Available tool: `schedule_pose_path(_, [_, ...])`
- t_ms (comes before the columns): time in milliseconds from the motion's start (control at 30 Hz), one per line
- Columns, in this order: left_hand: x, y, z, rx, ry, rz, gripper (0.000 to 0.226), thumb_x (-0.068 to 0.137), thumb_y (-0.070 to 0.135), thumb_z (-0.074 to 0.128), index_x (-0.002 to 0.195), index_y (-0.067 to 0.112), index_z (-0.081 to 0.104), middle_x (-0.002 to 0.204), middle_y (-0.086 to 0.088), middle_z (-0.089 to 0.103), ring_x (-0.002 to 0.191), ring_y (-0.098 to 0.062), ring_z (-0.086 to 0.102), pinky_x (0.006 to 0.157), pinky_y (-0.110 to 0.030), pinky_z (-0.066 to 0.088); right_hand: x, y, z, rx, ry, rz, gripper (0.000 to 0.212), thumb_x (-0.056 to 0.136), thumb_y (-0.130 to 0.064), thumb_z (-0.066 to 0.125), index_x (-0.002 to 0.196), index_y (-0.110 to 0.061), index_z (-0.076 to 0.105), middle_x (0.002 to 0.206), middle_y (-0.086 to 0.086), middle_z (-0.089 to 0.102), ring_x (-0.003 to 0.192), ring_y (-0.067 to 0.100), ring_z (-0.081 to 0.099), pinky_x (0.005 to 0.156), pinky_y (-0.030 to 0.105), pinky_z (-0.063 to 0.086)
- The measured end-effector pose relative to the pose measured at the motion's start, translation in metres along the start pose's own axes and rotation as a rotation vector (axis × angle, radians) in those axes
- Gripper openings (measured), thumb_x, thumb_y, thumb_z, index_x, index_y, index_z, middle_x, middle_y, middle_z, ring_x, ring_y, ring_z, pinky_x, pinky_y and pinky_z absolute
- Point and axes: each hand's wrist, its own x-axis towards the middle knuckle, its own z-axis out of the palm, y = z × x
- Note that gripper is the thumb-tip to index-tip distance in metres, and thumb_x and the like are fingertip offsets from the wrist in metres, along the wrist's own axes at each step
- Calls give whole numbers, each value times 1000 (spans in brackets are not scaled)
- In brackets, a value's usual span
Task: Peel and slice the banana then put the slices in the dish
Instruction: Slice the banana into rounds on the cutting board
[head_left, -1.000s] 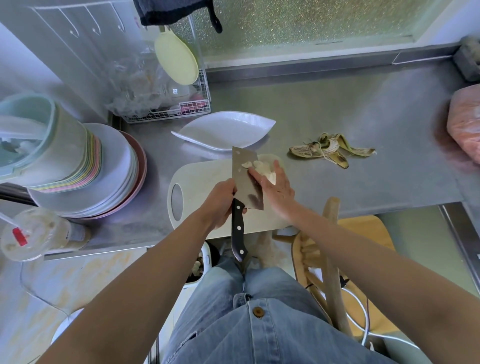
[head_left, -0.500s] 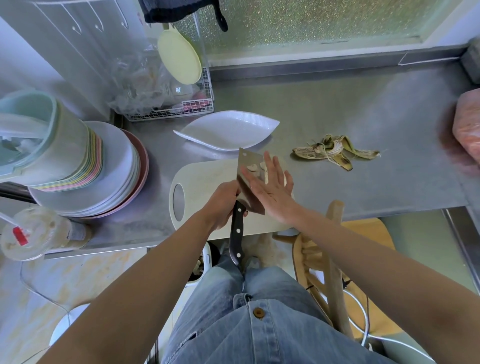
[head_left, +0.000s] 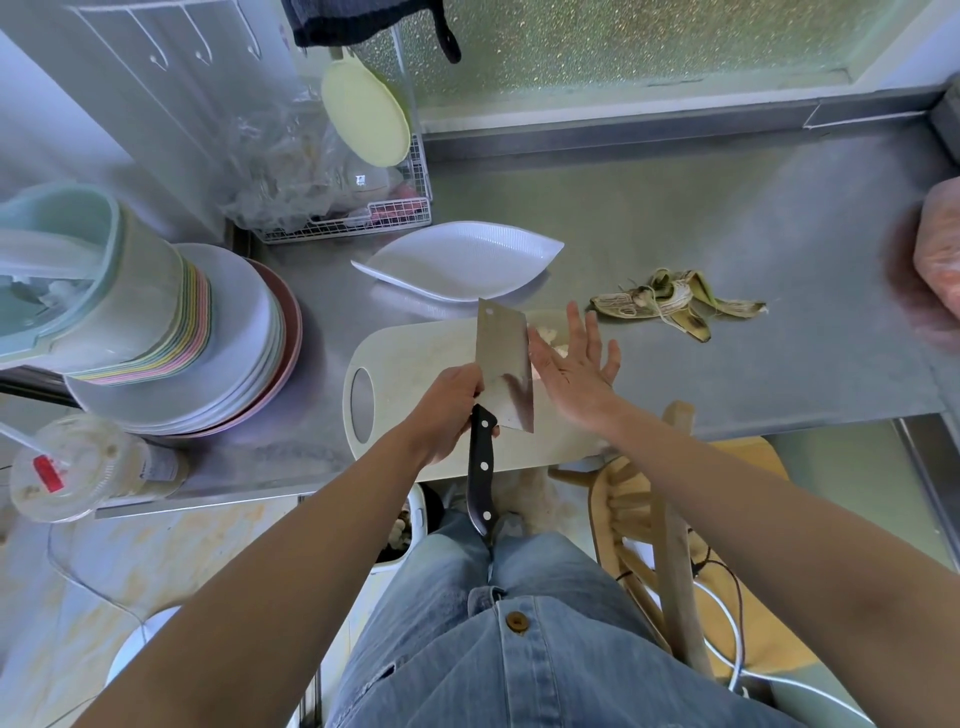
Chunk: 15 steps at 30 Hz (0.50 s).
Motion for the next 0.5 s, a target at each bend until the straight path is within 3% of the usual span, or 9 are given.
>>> schedule_pose_path(100, [-1,1,-2,0,-2,9,19,84,4,30,85,6,49,71,-12,43,55,-22,42,51,-30,44,0,1,-3,20,35,58,53,97,-57,10,148,-42,12,155,-5,-28,139,14,-32,112,46,-20])
schedule_pose_path(267, [3,0,-3,-4,39,8,23,85,5,32,81,4,54,73,-14,45,57,-24,42,52,-32,45,-10,-9,0,27,28,-159,54,91,-60,5,144,-54,9,154,-9,-29,139,11,-32,110,41,-20])
schedule_pose_path(433, [3,1,-6,-32,109,4,18,84,4,30,87,6,48,79,-14,39,59,-25,42,53,-33,45,-9,3,4,36,37,-28,51,96,-58,8,146,-50,5,156,-6,-26,141,13,-28,113,44,-16])
schedule_pose_path(500, [4,1,-6,-56,137,-2,20,83,5,30,89,6,49,83,-14,40,63,-26,40,51,-31,47,-16,2,3,71,67,-143,51,93,-58,5,143,-55,5,156,-8,-25,141,10,-29,111,40,-19])
